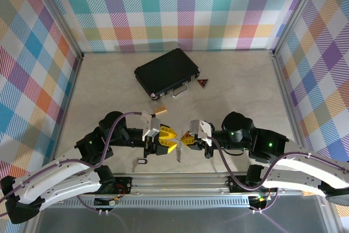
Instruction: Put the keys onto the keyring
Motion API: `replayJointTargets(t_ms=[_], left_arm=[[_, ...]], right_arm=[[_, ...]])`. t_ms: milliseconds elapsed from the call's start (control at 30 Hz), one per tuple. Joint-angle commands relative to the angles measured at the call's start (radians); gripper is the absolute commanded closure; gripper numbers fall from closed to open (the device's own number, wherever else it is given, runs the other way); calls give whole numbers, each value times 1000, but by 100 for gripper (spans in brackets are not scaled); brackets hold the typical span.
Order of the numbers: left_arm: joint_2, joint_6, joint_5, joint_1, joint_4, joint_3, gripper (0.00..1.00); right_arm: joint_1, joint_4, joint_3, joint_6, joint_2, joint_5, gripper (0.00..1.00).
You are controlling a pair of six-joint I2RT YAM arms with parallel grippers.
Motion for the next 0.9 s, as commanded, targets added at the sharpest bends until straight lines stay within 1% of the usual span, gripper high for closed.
replayJointTargets(t_ms=[0, 100, 200, 367, 433, 600, 667, 867], left_arm=[[-2, 7, 18, -5, 12, 27, 65], [8, 17, 13, -5, 7, 24, 65], [14, 17, 15, -5, 13, 20, 68], [13, 19, 8, -5, 16, 19, 75], [13, 20, 10, -5, 15, 19, 80], [10, 20, 7, -5, 18, 17, 95], [6, 18, 7, -5, 23, 16, 99], [-5, 15, -8, -5, 27, 11, 100]], right_arm=[[0, 37, 33, -14, 1, -4, 100], [0, 46, 32, -13, 2, -18, 100], [0, 65, 24, -4, 1, -51, 100], [0, 96, 1, 8, -13, -67, 100], [0, 95, 1, 9, -10, -72, 100], [1, 100, 1, 10, -3, -81, 100], [0, 97, 3, 9, -1, -80, 100], [0, 92, 2, 13, -3, -67, 100]])
